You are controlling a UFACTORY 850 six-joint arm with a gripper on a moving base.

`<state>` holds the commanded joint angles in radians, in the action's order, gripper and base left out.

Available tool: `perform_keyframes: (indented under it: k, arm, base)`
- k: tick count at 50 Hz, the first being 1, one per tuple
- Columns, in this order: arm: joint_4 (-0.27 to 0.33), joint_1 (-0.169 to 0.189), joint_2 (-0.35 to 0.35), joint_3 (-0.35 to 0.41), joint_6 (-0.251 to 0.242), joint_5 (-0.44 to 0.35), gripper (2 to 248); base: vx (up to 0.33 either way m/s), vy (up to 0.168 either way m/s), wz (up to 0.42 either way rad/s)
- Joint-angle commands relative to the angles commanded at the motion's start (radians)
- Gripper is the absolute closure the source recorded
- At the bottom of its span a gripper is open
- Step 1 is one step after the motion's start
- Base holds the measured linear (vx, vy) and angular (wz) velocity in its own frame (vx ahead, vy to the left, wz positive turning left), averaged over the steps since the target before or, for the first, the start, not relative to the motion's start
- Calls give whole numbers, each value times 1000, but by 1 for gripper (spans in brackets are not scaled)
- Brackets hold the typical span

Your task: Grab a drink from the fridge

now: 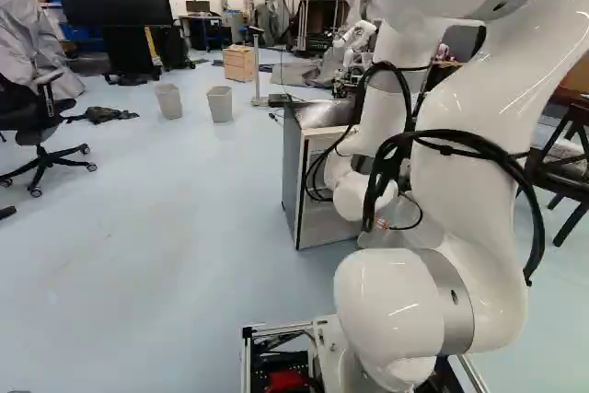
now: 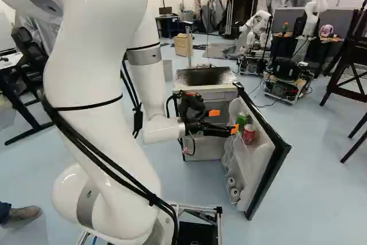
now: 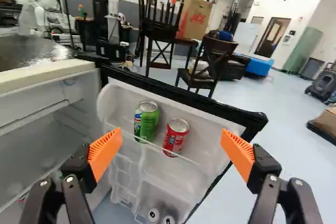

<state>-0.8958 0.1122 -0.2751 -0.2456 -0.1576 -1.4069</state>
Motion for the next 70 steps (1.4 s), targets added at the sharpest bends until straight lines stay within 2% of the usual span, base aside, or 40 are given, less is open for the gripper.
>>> perform_keyframes:
  k: [24, 34, 41, 55, 61, 70]
  arm:
    - [252, -3, 3, 4, 2, 6, 3]
    - [349, -3, 3, 4, 79, 28, 3]
    - [373, -3, 3, 4, 148, 35, 3]
    - [380, -3, 3, 4, 294, 37, 3]
    - [380, -3, 3, 4, 317, 37, 3]
    - [380, -3, 3, 4, 324, 37, 3]
  base:
    - [0, 0, 0]
    - [0, 0, 0]
    - [0, 0, 0]
    - [0, 0, 0]
    - [0, 0, 0]
    - [0, 0, 0]
